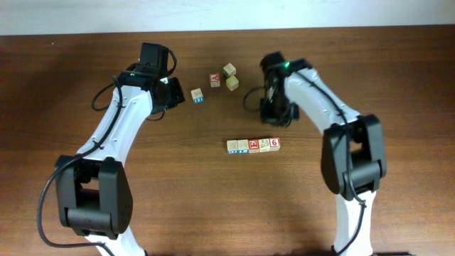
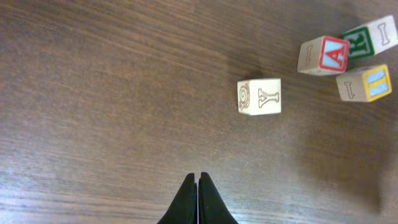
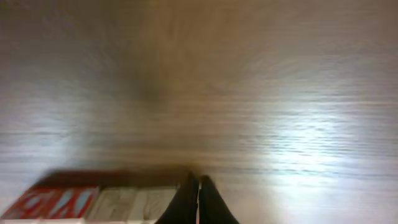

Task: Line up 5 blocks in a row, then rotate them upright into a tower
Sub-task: 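Swing the right arm out right and move the left gripper toward the row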

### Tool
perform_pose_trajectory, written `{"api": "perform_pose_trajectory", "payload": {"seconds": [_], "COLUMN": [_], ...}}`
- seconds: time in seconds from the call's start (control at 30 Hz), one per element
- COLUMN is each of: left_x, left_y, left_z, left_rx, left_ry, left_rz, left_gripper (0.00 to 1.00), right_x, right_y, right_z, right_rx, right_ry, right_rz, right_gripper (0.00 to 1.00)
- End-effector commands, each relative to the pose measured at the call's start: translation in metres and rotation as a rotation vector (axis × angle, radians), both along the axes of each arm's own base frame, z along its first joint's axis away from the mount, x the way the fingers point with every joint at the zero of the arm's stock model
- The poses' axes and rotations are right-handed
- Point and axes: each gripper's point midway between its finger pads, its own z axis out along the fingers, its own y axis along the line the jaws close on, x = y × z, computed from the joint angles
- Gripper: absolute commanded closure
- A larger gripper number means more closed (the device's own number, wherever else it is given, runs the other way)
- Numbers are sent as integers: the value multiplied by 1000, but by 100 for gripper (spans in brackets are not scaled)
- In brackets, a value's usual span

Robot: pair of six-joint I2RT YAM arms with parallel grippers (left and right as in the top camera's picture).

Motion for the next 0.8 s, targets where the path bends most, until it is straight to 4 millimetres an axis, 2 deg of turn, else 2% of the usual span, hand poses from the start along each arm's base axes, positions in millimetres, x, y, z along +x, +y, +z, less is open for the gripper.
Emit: {"api": "perform_pose_trajectory", "payload": {"seconds": [0.0, 0.07, 0.13, 0.2, 0.33, 0.5, 0.6, 0.67, 0.77], "left_x": [-1, -6, -11, -14, -31, -45, -50, -52, -54], "left_y": [1, 1, -1, -6, -34, -68, -80, -85, -84], "left_z": [-3, -1, 7, 12, 10, 8, 8, 8, 7], "left_rx": [7, 12, 17, 11, -42, -32, -36, -40, -38], "left_ry": [22, 42, 70, 79, 137, 155, 159, 162, 169], "left_rz": [8, 5, -2, -14, -81, -165, -183, -182, -181], "left_gripper": [98, 100, 100, 100, 100, 99, 99, 100, 100], "right_x": [41, 47, 47, 44, 35, 18, 2, -21, -56], "right_y": [-17, -22, -23, -27, -52, -65, -73, -84, -106], "right_z": [79, 111, 160, 187, 232, 282, 310, 331, 336], "right_rx": [56, 86, 184, 220, 221, 269, 254, 208, 141], "right_ry": [-176, -216, -271, -302, -373, -493, -569, -621, -616], "right_rz": [-18, -11, 33, 45, 12, 49, 72, 75, 25], "right_gripper": [95, 94, 94, 94, 94, 94, 94, 94, 95]}}
